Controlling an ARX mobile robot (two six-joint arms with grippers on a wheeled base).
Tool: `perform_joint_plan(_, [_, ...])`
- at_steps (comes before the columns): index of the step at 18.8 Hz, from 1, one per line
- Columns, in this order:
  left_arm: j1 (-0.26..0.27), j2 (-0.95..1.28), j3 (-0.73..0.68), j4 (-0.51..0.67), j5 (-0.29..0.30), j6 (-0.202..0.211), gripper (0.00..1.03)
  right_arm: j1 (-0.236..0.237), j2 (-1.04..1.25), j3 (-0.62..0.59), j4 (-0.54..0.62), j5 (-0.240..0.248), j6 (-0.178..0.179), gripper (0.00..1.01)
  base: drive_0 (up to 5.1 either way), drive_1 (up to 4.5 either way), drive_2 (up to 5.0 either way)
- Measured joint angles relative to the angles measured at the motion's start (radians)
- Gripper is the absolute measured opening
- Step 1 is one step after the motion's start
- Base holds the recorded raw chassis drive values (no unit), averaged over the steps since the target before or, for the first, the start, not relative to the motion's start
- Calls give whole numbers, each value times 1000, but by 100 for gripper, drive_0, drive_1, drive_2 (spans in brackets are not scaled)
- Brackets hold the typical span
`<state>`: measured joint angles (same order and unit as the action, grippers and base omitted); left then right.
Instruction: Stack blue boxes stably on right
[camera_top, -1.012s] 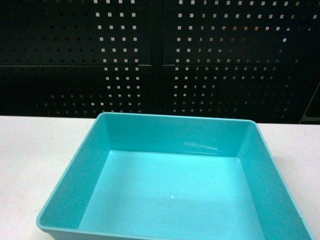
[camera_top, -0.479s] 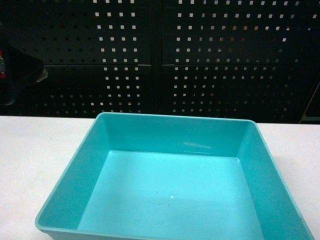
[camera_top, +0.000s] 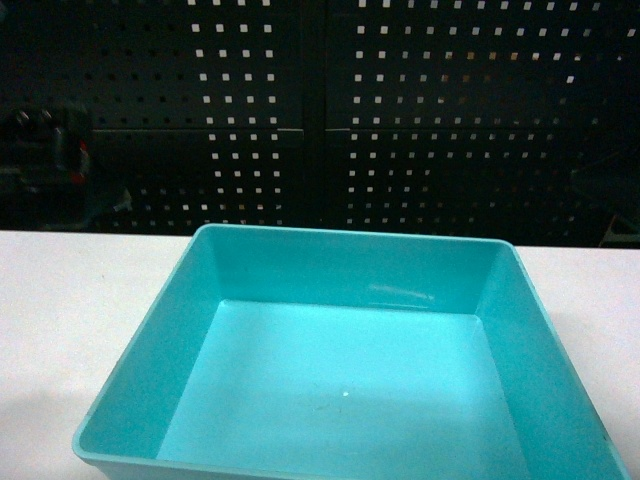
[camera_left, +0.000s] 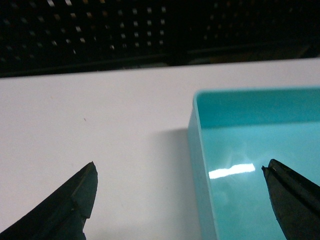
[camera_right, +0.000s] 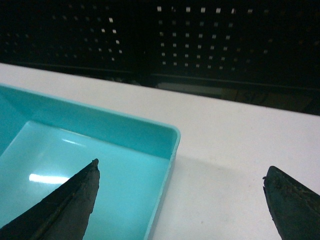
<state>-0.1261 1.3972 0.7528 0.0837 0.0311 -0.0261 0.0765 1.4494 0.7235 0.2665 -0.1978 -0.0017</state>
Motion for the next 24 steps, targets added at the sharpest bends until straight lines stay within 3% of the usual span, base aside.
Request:
perform_joint_plan(5, [-89, 131, -5, 1, -31, -30, 98, 84, 122, 2, 19, 45, 2, 98, 0, 0, 0])
perform_joint_plan(7, [-95, 185, -5, 26, -54, -31, 98, 109, 177, -1, 53, 58, 1, 98, 0, 0, 0])
perform_joint_plan(12, [-72, 326, 3, 87, -77, -30, 98, 112, 336, -1, 103, 87, -18, 98, 0, 0, 0])
perform_joint_plan(17, [-64, 381, -8, 127, -80, -35, 98, 99, 409, -3, 126, 85, -17, 96, 0, 0, 0])
perform_joint_plan(24, [-54, 383, -42, 149, -84, -57, 98, 101, 441, -42, 165, 89, -17, 31, 0, 0, 0])
